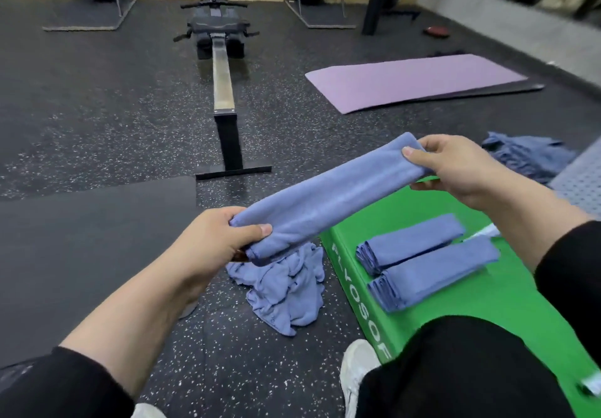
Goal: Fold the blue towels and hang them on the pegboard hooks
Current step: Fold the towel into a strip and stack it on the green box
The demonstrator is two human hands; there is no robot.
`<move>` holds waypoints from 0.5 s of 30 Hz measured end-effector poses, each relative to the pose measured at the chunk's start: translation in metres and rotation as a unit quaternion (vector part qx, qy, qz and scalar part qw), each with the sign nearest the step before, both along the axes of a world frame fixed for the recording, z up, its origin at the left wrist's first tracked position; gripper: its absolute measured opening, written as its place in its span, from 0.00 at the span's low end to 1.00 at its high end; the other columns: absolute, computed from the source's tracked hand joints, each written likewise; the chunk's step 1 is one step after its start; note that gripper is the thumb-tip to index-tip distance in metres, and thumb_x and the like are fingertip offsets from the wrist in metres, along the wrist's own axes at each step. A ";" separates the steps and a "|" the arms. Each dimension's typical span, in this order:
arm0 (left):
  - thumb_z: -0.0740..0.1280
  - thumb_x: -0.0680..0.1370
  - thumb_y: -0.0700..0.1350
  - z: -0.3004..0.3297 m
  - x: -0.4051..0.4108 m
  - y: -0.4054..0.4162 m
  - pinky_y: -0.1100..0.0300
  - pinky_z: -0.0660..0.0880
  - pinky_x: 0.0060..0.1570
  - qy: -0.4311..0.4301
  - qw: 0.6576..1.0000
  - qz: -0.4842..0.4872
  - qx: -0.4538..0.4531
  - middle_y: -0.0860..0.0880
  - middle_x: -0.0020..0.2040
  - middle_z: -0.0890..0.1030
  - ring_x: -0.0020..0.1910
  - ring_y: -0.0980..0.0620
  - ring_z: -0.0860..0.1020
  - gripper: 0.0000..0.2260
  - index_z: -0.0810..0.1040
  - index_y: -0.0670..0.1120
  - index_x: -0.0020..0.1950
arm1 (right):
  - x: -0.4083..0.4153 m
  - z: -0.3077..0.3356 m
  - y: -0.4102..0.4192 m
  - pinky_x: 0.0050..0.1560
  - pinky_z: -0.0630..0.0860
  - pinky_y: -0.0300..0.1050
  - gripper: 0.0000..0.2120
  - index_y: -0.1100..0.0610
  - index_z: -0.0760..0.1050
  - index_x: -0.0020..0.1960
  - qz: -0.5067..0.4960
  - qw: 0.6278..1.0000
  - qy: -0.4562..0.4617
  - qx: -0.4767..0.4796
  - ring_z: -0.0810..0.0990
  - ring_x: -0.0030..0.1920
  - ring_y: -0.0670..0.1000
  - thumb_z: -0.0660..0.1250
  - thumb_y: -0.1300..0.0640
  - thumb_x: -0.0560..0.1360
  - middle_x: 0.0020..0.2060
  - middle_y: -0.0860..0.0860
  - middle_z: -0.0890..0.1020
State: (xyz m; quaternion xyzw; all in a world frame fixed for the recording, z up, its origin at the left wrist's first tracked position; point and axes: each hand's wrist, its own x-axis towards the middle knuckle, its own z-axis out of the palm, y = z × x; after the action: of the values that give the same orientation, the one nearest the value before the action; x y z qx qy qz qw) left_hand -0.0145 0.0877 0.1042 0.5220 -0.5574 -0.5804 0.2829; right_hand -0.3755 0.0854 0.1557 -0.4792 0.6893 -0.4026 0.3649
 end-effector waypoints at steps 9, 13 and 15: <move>0.71 0.78 0.38 -0.054 -0.160 -0.026 0.46 0.80 0.50 0.035 0.997 -0.046 0.042 0.44 0.41 0.80 0.40 0.48 0.76 0.10 0.79 0.34 0.56 | -0.158 -0.057 0.025 0.58 0.80 0.52 0.09 0.63 0.78 0.61 -0.085 0.990 0.025 0.113 0.81 0.52 0.53 0.63 0.62 0.83 0.55 0.57 0.83; 0.73 0.74 0.40 -0.103 -0.217 -0.039 0.54 0.76 0.41 0.029 0.996 -0.028 0.081 0.43 0.41 0.76 0.40 0.48 0.73 0.13 0.77 0.33 0.53 | -0.205 -0.111 0.012 0.51 0.80 0.50 0.12 0.64 0.77 0.64 -0.122 0.979 0.089 0.138 0.80 0.52 0.56 0.64 0.62 0.82 0.56 0.62 0.81; 0.73 0.72 0.41 -0.131 -0.241 -0.045 0.52 0.74 0.41 0.014 0.994 -0.029 0.100 0.44 0.38 0.75 0.39 0.48 0.72 0.08 0.77 0.38 0.46 | -0.224 -0.139 0.003 0.54 0.82 0.55 0.13 0.64 0.77 0.64 -0.136 0.973 0.114 0.151 0.81 0.51 0.58 0.65 0.62 0.81 0.54 0.63 0.82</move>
State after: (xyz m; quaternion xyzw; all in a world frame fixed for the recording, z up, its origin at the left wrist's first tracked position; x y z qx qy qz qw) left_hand -0.2550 0.0427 -0.0266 0.5228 -0.5075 -0.6485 0.2205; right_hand -0.6000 0.0881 0.0170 -0.3632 0.8377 -0.2825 0.2942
